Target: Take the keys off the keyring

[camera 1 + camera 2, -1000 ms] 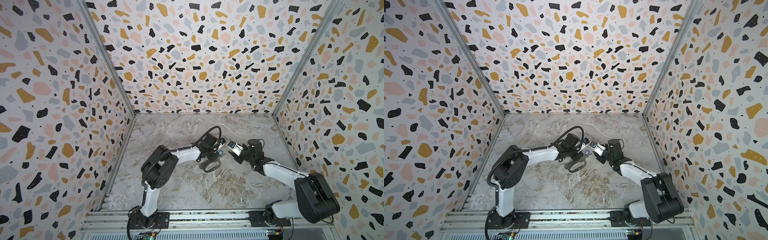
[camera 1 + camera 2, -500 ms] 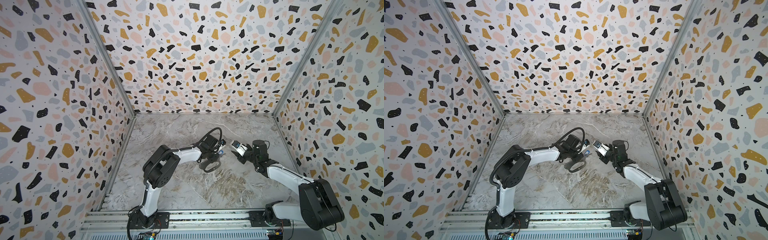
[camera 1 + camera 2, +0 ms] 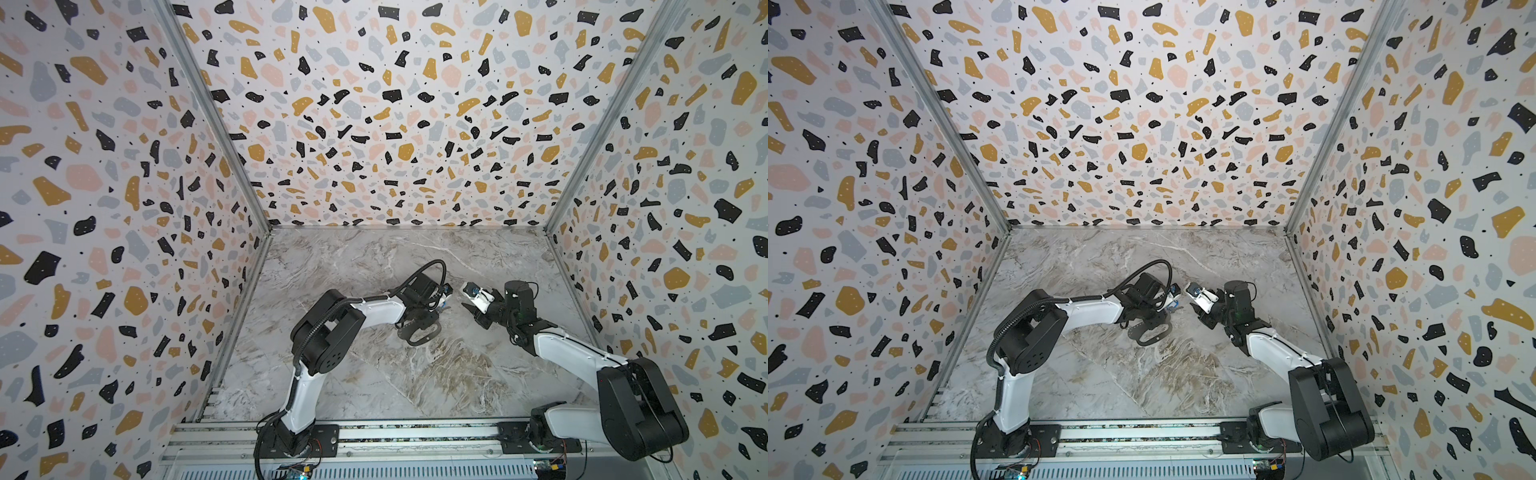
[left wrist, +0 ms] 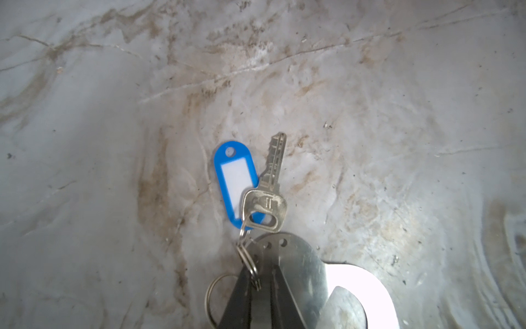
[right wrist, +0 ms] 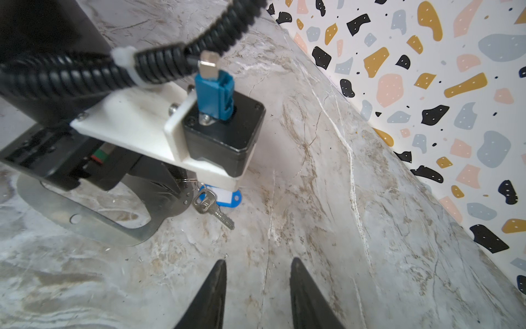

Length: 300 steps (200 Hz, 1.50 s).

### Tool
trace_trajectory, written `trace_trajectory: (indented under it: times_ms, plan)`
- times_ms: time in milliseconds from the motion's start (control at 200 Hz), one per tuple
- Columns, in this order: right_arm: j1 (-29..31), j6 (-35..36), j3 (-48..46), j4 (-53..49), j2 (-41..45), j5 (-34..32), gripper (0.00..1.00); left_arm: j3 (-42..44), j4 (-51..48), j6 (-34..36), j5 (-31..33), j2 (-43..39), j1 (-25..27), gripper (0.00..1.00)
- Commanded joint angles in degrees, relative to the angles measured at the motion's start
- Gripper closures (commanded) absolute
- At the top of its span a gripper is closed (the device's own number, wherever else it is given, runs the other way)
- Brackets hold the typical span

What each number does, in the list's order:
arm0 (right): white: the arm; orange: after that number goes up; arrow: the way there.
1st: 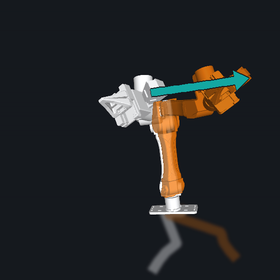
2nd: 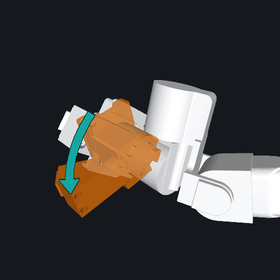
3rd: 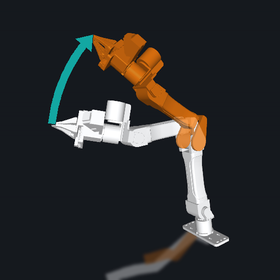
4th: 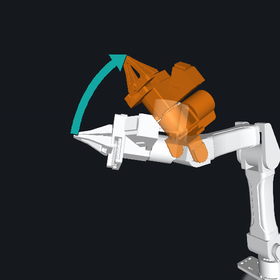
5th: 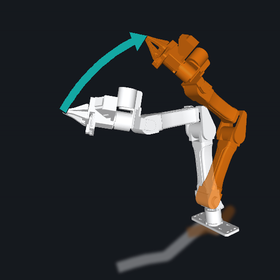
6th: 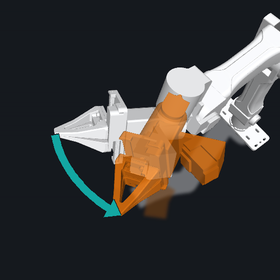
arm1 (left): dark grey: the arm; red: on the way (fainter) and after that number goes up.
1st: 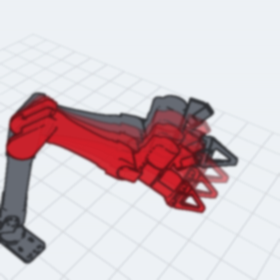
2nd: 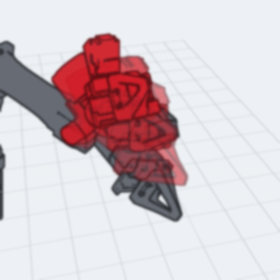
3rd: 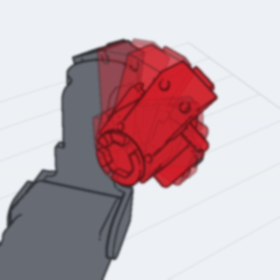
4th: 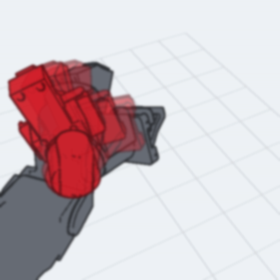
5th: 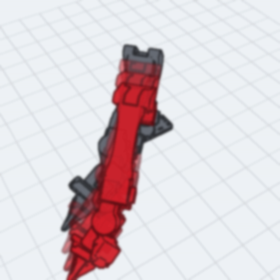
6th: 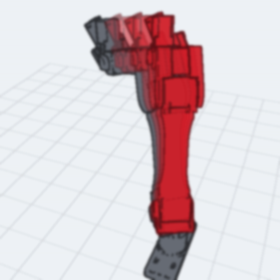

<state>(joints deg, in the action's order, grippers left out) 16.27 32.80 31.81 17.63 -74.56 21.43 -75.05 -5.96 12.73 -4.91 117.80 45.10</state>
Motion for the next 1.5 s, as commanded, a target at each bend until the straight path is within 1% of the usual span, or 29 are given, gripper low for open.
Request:
trace_trajectory:
  times_ms: [0, 80, 185, 335, 671, 976, 1081, 1156, 1241, 1332, 1497]
  plan:
    - [-0.1, -0.89, -0.61, 0.99, 0.41, 0.94, 0.61, -1.09, -0.19, 0.19, 1.28, -1.35, 0.25, 0.84]
    - [-0.1, -0.88, -0.73, 1.09, 0.32, 0.89, 0.61, -0.91, -0.17, -0.04, 1.88, -1.43, 0.17, 0.82]
    - [-0.11, -1.06, -0.88, 1.22, -0.01, 1.04, 0.6, -0.8, -0.15, -0.65, 2.88, -1.67, 0.14, 0.75]
    - [-0.05, -1.24, -0.96, 1.52, -0.31, 1.15, 0.59, -0.19, 0.66, -1.53, 4.16, -2.31, 0.16, 0.75]
    - [-0.03, -1.33, -0.96, 1.93, -0.93, 1.59, 0.59, 0.13, 1.18, -1.88, 3.65, -2.5, 0.13, 0.85]
    - [-0.01, -1.45, -1.31, 2.31, -1.09, 2.12, 0.6, -0.21, 0.73, -2.27, 2.1, -1.64, 0.13, 0.86]
    - [-0.01, -1.68, -1.49, 2.64, -1.05, 2.34, 0.6, -0.16, 0.99, -2.26, 1.94, -1.86, 0.16, 0.91]
    - [-0.01, -1.45, -1.66, 2.89, -1.02, 2.39, 0.6, -0.07, 1.03, -1.76, 1.51, -2.2, 0.16, 0.97]
    - [-0.01, -1.09, -1.87, 2.98, -0.65, 2.21, 0.6, 0.27, 1.35, -1.38, 1.06, -2.9, 0.16, 1.0]
    - [-0.01, -0.47, -2.2, 3.25, -0.15, 1.56, 0.6, 0.76, 1.63, -0.56, 0.05, -3.88, 0.01, 1.0]
    - [-0.1, 0.42, -3.44, 4.94, 1.82, 1.77, 0.6, 2.16, 2.24, 2.02, -5.16, -7.5, -1.28, 1.0]
